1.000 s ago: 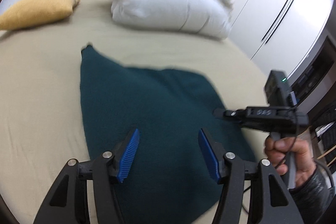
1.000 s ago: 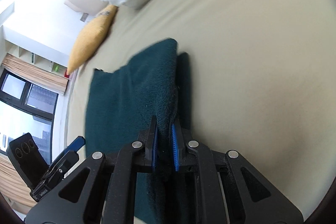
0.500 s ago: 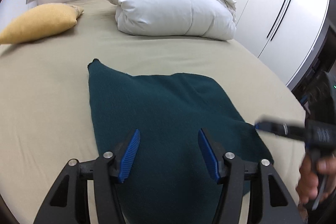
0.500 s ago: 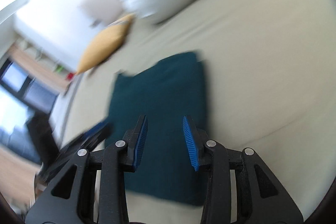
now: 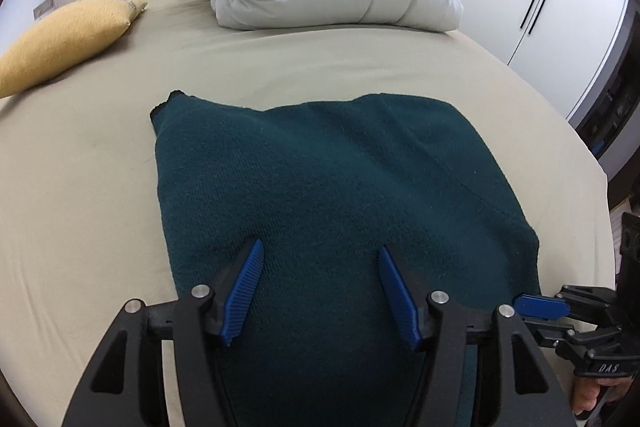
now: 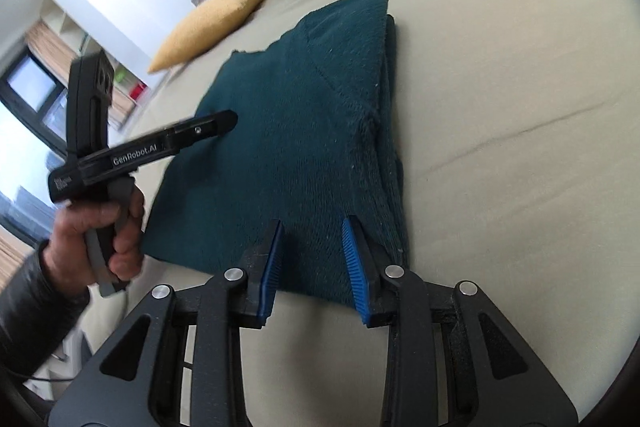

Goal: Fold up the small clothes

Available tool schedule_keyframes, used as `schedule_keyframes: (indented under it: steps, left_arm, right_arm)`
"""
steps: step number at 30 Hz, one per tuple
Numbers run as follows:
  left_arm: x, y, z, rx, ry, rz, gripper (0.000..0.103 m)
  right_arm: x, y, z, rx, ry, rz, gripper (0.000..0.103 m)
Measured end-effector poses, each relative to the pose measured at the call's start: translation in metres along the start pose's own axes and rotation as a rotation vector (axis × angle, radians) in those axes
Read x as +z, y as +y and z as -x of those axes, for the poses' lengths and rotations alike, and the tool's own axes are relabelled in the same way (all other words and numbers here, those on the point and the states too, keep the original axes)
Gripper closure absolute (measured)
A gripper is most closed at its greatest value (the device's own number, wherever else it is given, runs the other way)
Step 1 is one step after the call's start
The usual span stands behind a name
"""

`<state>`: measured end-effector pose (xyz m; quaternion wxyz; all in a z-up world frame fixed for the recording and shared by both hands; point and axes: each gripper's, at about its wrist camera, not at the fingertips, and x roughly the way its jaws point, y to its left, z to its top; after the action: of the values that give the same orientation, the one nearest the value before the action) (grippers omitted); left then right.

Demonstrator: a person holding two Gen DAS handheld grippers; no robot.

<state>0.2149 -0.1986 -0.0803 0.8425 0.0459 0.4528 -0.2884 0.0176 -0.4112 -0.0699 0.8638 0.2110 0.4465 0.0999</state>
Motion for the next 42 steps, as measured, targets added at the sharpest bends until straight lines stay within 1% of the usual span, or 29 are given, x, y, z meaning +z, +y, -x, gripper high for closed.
schedule_keyframes:
  steps: [3, 7, 9, 10, 11, 12, 13, 15, 16, 17, 18, 19, 21, 22, 23, 24, 25, 26, 27, 29, 31, 33, 35, 36, 37, 38, 40, 42]
  left_arm:
    - [-0.006, 0.001, 0.0, -0.005, -0.019, -0.006, 0.041]
    - [-0.004, -0.002, -0.002, 0.007, -0.007, -0.03, 0.04]
    - [-0.004, 0.0, -0.001, -0.004, -0.002, -0.029, 0.04]
    - [-0.004, 0.001, -0.001, -0.01, -0.003, -0.027, 0.04]
    - [-0.004, 0.002, -0.002, -0.011, -0.004, -0.025, 0.04]
    - [-0.004, 0.002, -0.002, -0.01, -0.005, -0.024, 0.04]
    - [-0.004, 0.001, -0.003, -0.006, -0.006, -0.025, 0.04]
    - [-0.004, -0.002, -0.004, 0.005, -0.003, -0.032, 0.04]
    - [-0.004, -0.002, -0.004, 0.005, -0.002, -0.031, 0.04]
    - [-0.003, -0.001, -0.005, 0.0, 0.001, -0.03, 0.04]
    - [-0.003, 0.0, -0.005, -0.004, 0.003, -0.029, 0.04]
    - [-0.003, 0.001, -0.004, -0.008, 0.004, -0.027, 0.04]
    - [-0.003, 0.001, -0.005, -0.011, 0.004, -0.029, 0.04]
    - [-0.003, 0.002, -0.005, -0.011, 0.003, -0.029, 0.04]
    - [-0.003, 0.002, -0.006, -0.01, 0.003, -0.03, 0.04]
    - [-0.004, 0.002, -0.006, -0.009, 0.004, -0.029, 0.04]
    - [-0.003, 0.002, -0.006, -0.008, 0.004, -0.026, 0.04]
    - [-0.003, 0.002, -0.006, -0.008, 0.004, -0.025, 0.04]
    - [-0.003, 0.001, -0.007, -0.008, 0.005, -0.027, 0.04]
    - [-0.003, 0.002, -0.007, -0.013, 0.006, -0.023, 0.04]
    - [-0.003, 0.002, -0.007, -0.016, 0.005, -0.025, 0.04]
    - [-0.003, 0.002, -0.007, -0.018, 0.005, -0.023, 0.04]
    - [-0.002, 0.003, -0.008, -0.018, 0.005, -0.022, 0.04]
    - [-0.002, 0.003, -0.008, -0.019, 0.005, -0.022, 0.04]
    - [-0.002, 0.003, -0.008, -0.019, 0.005, -0.023, 0.04]
    - [-0.002, 0.002, -0.008, -0.018, 0.005, -0.023, 0.04]
    - [-0.003, 0.002, -0.008, -0.018, 0.004, -0.023, 0.04]
    - [-0.003, 0.002, -0.007, -0.015, 0.003, -0.024, 0.04]
  right_arm:
    - [-0.005, 0.016, -0.001, -0.063, 0.003, 0.072, 0.074]
    - [-0.012, 0.017, 0.005, -0.076, 0.017, 0.071, 0.074]
    - [-0.013, 0.023, 0.009, -0.081, 0.06, 0.071, 0.074]
    - [-0.003, 0.032, 0.005, -0.093, 0.09, 0.08, 0.074]
    - [0.002, 0.033, 0.01, -0.103, 0.121, 0.078, 0.074]
    - [0.012, 0.034, 0.017, -0.101, 0.125, 0.055, 0.073]
    - [0.021, 0.035, 0.025, -0.076, 0.103, 0.031, 0.072]
    - [0.05, 0.035, 0.037, 0.033, 0.023, -0.013, 0.072]
    - [0.064, 0.034, 0.035, 0.088, 0.01, -0.041, 0.071]
    - [0.08, 0.032, 0.027, 0.162, 0.013, -0.072, 0.069]
    - [0.093, 0.03, 0.015, 0.228, 0.031, -0.093, 0.058]
    - [0.107, 0.025, -0.003, 0.269, 0.049, -0.128, 0.055]
    - [0.122, 0.013, -0.03, 0.268, 0.077, -0.212, 0.053]
    - [0.13, 0.003, -0.05, 0.294, 0.103, -0.27, 0.053]
    - [0.136, -0.007, -0.065, 0.302, 0.115, -0.315, 0.055]
    - [0.14, -0.014, -0.075, 0.297, 0.115, -0.347, 0.06]
    - [0.145, -0.024, -0.085, 0.311, 0.11, -0.386, 0.065]
    - [0.15, -0.031, -0.089, 0.312, 0.101, -0.408, 0.076]
    - [0.154, -0.036, -0.091, 0.308, 0.091, -0.425, 0.081]
    - [0.159, -0.048, -0.09, 0.318, 0.056, -0.453, 0.083]
    - [0.157, -0.063, -0.079, 0.302, 0.006, -0.47, 0.084]
    - [0.149, -0.075, -0.062, 0.262, -0.051, -0.493, 0.081]
    - [0.14, -0.085, -0.038, 0.183, -0.107, -0.519, 0.079]
    - [0.136, -0.083, -0.026, 0.163, -0.129, -0.51, 0.076]
    - [0.132, -0.077, -0.012, 0.168, -0.141, -0.484, 0.076]
    - [0.131, -0.074, -0.004, 0.195, -0.145, -0.465, 0.076]
    - [0.126, -0.047, 0.009, 0.285, -0.128, -0.396, 0.076]
    - [0.115, -0.023, 0.013, 0.335, -0.102, -0.342, 0.076]
